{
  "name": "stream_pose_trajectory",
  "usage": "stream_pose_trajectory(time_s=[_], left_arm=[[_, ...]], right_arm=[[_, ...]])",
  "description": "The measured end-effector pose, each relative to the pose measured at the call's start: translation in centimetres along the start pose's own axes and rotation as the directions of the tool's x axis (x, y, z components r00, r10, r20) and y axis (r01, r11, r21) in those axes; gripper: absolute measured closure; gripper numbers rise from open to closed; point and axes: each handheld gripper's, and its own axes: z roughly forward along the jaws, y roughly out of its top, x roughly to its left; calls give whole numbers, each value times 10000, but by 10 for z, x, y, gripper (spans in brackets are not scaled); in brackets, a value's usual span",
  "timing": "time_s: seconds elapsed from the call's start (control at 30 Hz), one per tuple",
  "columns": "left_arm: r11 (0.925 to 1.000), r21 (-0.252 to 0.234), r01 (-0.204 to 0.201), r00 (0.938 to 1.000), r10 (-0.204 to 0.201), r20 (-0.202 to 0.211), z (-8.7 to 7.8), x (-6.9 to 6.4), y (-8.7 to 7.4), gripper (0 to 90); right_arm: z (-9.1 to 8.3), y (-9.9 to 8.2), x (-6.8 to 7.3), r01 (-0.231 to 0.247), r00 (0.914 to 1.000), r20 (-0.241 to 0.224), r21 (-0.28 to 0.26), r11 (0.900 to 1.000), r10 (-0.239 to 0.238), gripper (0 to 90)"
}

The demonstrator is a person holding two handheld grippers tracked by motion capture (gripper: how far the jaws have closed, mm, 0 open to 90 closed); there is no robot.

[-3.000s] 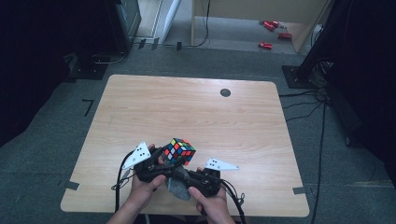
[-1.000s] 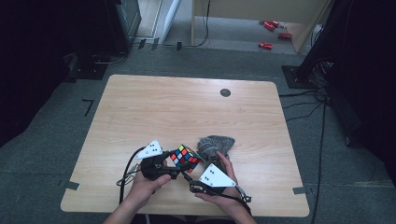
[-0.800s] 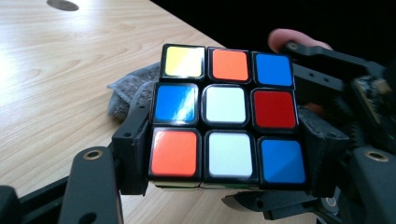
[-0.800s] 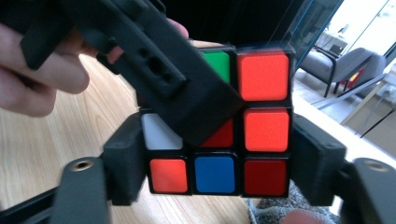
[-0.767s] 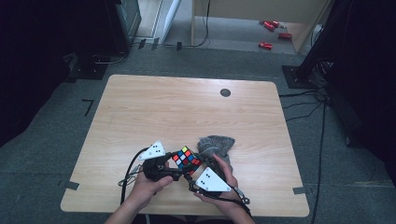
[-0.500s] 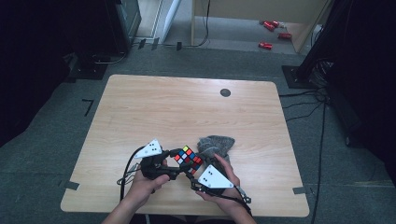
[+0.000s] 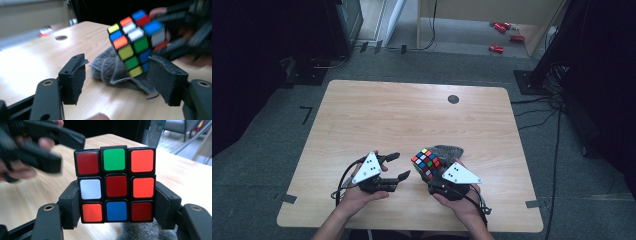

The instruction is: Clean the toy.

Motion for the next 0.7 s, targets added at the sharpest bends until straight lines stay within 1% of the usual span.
stream_pose_trajectory(time_s=[0.07, 0.1, 0.17, 0.2, 0.23, 0.27, 0.3, 0.33, 0.37, 0.4, 0.43, 0.5, 0.53, 0.57, 0.6, 0.63, 0.67, 0.7], left_arm=[[9983, 178, -560, 9983, 562, -131, 3, -4, -2, 305], [9968, 220, -775, 9968, 778, -163, 4, -6, -3, 301], [9929, 301, -1153, 9932, 1158, -150, 7, -10, -4, 283], [9904, 284, -1355, 9906, 1359, -146, 7, -12, -5, 277], [9868, 162, -1609, 9868, 1612, -173, 8, -14, -6, 276], [9810, -13, -1940, 9806, 1939, -281, 9, -16, -7, 277], [9760, -17, -2177, 9755, 2176, -342, 10, -18, -8, 277], [9723, -13, -2338, 9717, 2336, -341, 12, -20, -8, 268], [9723, -13, -2338, 9717, 2336, -341, 12, -20, -8, 254], [9638, 80, -2664, 9626, 2665, -484, 14, -23, -10, 249], [9599, 114, -2802, 9584, 2804, -536, 15, -24, -11, 239], [9549, 124, -2966, 9531, 2968, -592, 17, -26, -12, 207], [9549, 124, -2966, 9531, 2968, -592, 17, -26, -12, 204], [9524, 15, -3050, 9505, 3045, -618, 17, -27, -12, 194], [9512, -78, -3086, 9496, 3076, -602, 17, -28, -12, 193], [9484, -108, -3168, 9470, 3156, -589, 17, -29, -11, 192], [9484, -108, -3168, 9470, 3156, -589, 17, -29, -11, 188], [9447, -177, -3275, 9437, 3261, -549, 17, -31, -12, 189]], right_arm=[[-2, 3, 1, -353, 9993, -125, 30, 9994, 353, 344], [-3, 4, 1, -498, 9986, -183, 47, 9987, 499, 343], [-4, 7, 1, -926, 9951, -339, 86, 9957, 928, 343], [-5, 9, 1, -1185, 9919, -437, 122, 9929, 1189, 343], [-6, 10, 0, -1407, 9884, -553, 151, 9899, 1413, 343], [-7, 12, 1, -1587, 9851, -644, 178, 9872, 1595, 343], [-7, 14, 1, -1702, 9827, -704, 243, 9851, 1715, 343], [-7, 15, 2, -1801, 9803, -764, 304, 9832, 1819, 343], [-7, 16, 4, -1850, 9788, -822, 368, 9821, 1874, 343], [-7, 17, 6, -1862, 9782, -852, 434, 9816, 1893, 343], [-6, 17, 8, -1866, 9779, -869, 497, 9812, 1903, 342], [-5, 18, 11, -1918, 9758, -947, 639, 9793, 1973, 342], [-5, 18, 11, -1918, 9758, -947, 639, 9793, 1973, 342], [-3, 18, 14, -1924, 9740, -1061, 783, 9782, 2000, 342], [-2, 18, 15, -1959, 9729, -1075, 862, 9768, 2046, 342], [-1, 17, 16, -1980, 9723, -1066, 956, 9755, 2078, 342], [-1, 17, 16, -1980, 9723, -1066, 956, 9755, 2078, 342], [1, 16, 17, -2162, 9665, -1166, 1094, 9702, 2285, 342]])
